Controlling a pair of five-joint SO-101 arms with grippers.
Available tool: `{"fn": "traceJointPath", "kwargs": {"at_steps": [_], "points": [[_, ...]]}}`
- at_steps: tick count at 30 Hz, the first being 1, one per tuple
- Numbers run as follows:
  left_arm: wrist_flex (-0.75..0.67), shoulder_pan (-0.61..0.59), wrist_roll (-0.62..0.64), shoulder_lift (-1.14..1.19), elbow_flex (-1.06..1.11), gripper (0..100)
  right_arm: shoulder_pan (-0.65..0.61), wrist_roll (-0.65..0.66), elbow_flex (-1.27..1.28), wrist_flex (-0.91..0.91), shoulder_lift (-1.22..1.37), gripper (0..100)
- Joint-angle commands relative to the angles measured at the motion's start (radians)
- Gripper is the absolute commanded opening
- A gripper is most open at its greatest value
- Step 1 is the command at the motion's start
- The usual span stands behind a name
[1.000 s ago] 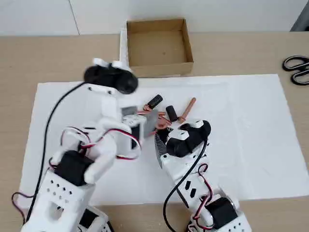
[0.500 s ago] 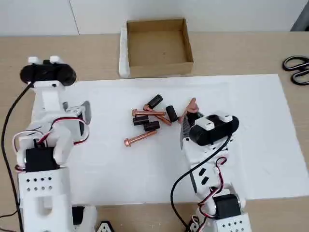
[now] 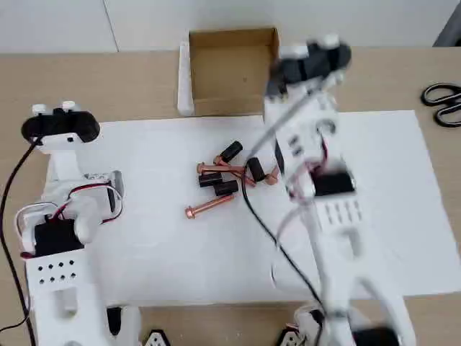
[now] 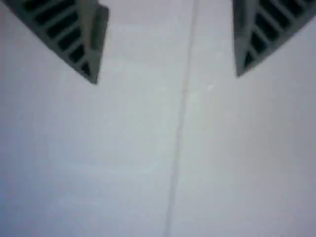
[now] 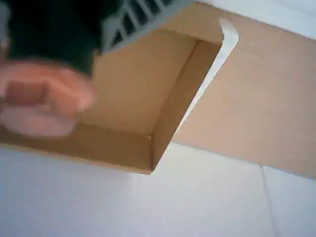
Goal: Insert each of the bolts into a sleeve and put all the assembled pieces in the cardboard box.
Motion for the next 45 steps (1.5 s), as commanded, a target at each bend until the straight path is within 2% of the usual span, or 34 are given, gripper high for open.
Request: {"fn": "traceJointPath", "kwargs": {"at_steps": [1,8,12,19,26,36,42,45], "points": [[0.023,-0.006,-0.005,-0.02,-0.005,17,0.007,0.003,-0.477,-0.03,0.4,0.4],[0.029,-0.092,-0.005,-0.02,-0.005,17,0.024,0.006,-1.008,-0.03,0.932,0.4],[0.049,-0.129,-0.006,-0.02,-0.007,17,0.03,0.006,-1.2,-0.03,1.129,0.4],[0.043,-0.123,-0.006,-0.02,-0.007,17,0.036,0.008,-1.447,-0.03,1.372,0.4],[0.044,-0.123,-0.006,-0.02,-0.005,17,0.036,0.008,-1.567,-0.03,1.512,0.6],[0.041,-0.123,-0.006,-0.02,-0.005,17,0.038,0.009,-1.573,-0.03,1.577,1.2],[0.041,-0.123,-0.006,-0.02,-0.005,17,0.035,0.046,-1.573,0.031,1.573,14.9],[0.041,-0.123,-0.006,-0.02,-0.005,17,0.033,0.069,-1.573,0.039,1.573,18.5]]}}
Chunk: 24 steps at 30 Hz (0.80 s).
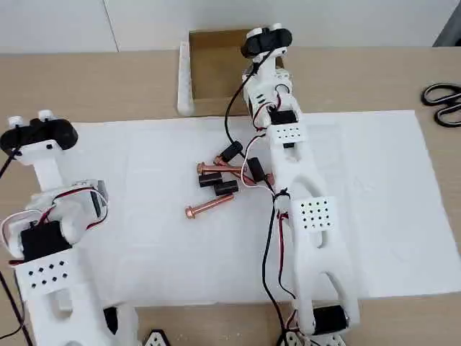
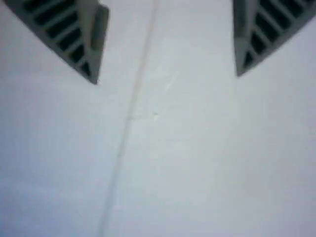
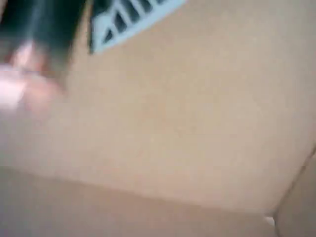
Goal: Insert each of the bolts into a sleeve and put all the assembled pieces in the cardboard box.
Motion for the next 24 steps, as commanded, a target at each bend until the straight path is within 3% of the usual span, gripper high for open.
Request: {"fn": "traceJointPath", "kwargs": {"at_steps": [1,15,22,24], "points": [[-0.005,-0.002,-0.005,-0.02,-0.005,17,0.005,0.021,-0.072,0.002,-0.03,18.8],[0.002,-0.002,-0.005,-0.02,-0.005,17,0.005,0.02,-0.199,0.03,-0.031,18.8],[-0.003,-0.002,-0.005,-0.02,-0.01,17,0.002,0.018,-0.597,0.452,-0.027,18.8],[-0.003,-0.002,-0.005,-0.02,-0.01,17,0.004,0.018,-0.597,0.547,-0.039,18.8]]}}
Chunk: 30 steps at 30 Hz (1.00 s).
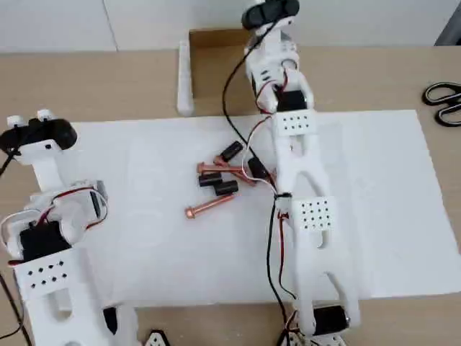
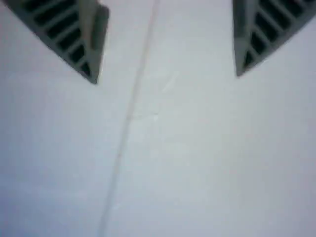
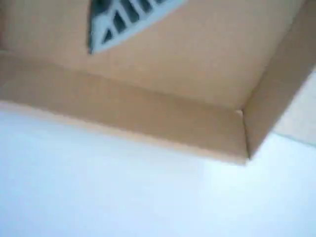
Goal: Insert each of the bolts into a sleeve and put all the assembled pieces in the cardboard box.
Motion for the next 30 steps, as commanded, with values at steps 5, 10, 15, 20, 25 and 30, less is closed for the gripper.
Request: {"fn": "traceJointPath", "kwargs": {"at_steps": [5,10,15,20,25,30], "points": [[-0.002,-0.002,-0.005,-0.02,-0.01,17,0.001,0.006,-0.126,0.441,-0.211,18.8],[0.002,-0.002,-0.005,-0.02,-0.005,17,-0.033,0.006,-0.124,0.789,-0.404,18.8],[0.023,-0.002,0.002,-0.02,-0.004,17,-0.054,0.008,-0.12,0.963,-0.521,18.8],[0.032,-0.006,0.002,-0.02,-0.004,17,-0.053,0.008,-0.123,0.967,-0.575,18.7],[0.032,-0.005,0.002,-0.02,-0.004,17,-0.068,0.011,-0.12,0.97,-0.684,18.7],[0.032,-0.003,0.002,-0.02,-0.004,17,-0.091,0.066,-0.118,0.97,-0.814,18.7]]}}
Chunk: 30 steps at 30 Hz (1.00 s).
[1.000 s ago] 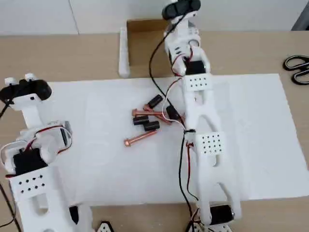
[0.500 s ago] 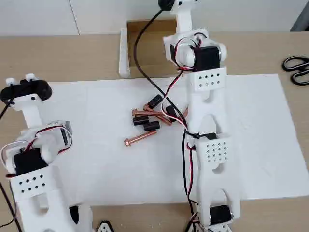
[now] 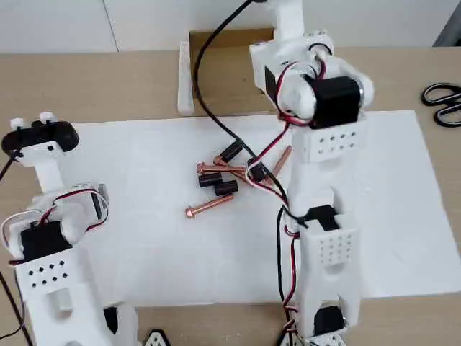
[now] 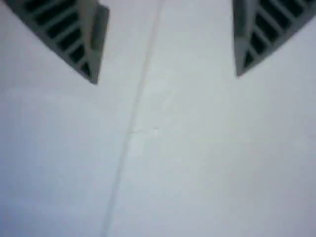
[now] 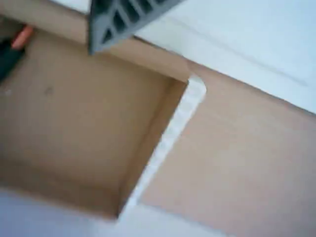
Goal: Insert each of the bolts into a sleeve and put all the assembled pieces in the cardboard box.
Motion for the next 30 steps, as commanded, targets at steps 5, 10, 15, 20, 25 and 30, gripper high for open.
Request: {"fn": "traceJointPath", "kwargs": {"at_steps": [5,10,15,20,25,30], "points": [[0.005,-0.002,0.002,-0.02,-0.004,17,-0.012,0.043,-0.037,0.016,-0.225,18.6],[0.005,-0.002,0.002,-0.02,-0.004,17,-0.007,0.043,0.18,0.018,-0.361,18.6],[0.005,-0.002,0.002,-0.02,-0.004,17,-0.007,0.043,0.621,0.012,-0.611,18.6],[-0.002,0.0,0.002,-0.017,-0.002,17,-0.007,0.037,1.057,0.001,-0.806,18.6],[-0.005,0.068,0.002,-0.015,-0.002,17,-0.005,0.035,1.297,-0.028,-0.783,18.7],[-0.021,0.129,0.002,-0.015,-0.002,17,0.045,0.035,1.413,-0.117,-0.68,18.7]]}}
